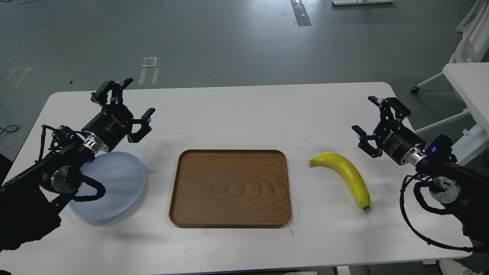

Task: Place banana on plate with both arms
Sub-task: 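Move the left gripper outward and down toward the blue plate's rim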

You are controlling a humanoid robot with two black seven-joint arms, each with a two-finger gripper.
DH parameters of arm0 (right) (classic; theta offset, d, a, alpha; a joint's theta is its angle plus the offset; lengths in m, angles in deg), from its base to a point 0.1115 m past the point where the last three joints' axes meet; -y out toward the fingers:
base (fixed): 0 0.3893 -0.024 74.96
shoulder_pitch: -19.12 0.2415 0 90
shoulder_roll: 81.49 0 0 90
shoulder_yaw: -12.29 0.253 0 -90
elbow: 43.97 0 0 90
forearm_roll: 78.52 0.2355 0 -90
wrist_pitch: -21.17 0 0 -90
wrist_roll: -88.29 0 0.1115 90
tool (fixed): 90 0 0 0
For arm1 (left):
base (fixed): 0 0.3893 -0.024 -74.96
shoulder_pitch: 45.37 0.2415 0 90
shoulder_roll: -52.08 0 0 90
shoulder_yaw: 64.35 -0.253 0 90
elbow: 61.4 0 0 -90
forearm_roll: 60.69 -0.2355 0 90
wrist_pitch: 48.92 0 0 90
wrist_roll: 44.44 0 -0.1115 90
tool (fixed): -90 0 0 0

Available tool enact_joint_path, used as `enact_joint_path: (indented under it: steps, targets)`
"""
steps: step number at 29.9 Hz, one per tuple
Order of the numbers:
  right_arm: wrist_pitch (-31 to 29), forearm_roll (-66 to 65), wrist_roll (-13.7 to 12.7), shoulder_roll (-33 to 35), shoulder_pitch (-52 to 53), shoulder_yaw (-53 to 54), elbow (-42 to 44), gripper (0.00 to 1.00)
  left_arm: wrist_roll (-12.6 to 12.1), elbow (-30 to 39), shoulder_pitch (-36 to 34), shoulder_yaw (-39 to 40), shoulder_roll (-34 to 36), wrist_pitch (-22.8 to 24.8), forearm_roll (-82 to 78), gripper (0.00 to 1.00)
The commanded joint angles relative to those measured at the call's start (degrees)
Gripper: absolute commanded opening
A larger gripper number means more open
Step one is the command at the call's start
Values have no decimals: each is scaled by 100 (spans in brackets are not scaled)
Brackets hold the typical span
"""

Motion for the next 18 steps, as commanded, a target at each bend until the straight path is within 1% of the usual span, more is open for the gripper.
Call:
enact_joint_path:
  steps: [1,7,9,15,16,18]
  targets:
    - [0,0,-1,104,-20,-2,9,100,4,0,16,0,0,0,-2,100]
    - [0,-9,-1,104,-11,-90,9,100,-40,-61,-19,-35,26,0,-19,100]
    - [0,-18,-1,95,6,-125,18,100,-31,-271,-150,-44,53,0,-11,100]
    - [0,-26,-1,86,68,-126,26,100,21,-439,-256,-79,299,0,-107,100]
    - [0,-26,-1,86,85,-117,18,100,56,-431,-274,-71,325,0,-299,100]
    - [0,-26,-1,77,85,-125,18,100,301,-264,-327,-44,448,0,-738,100]
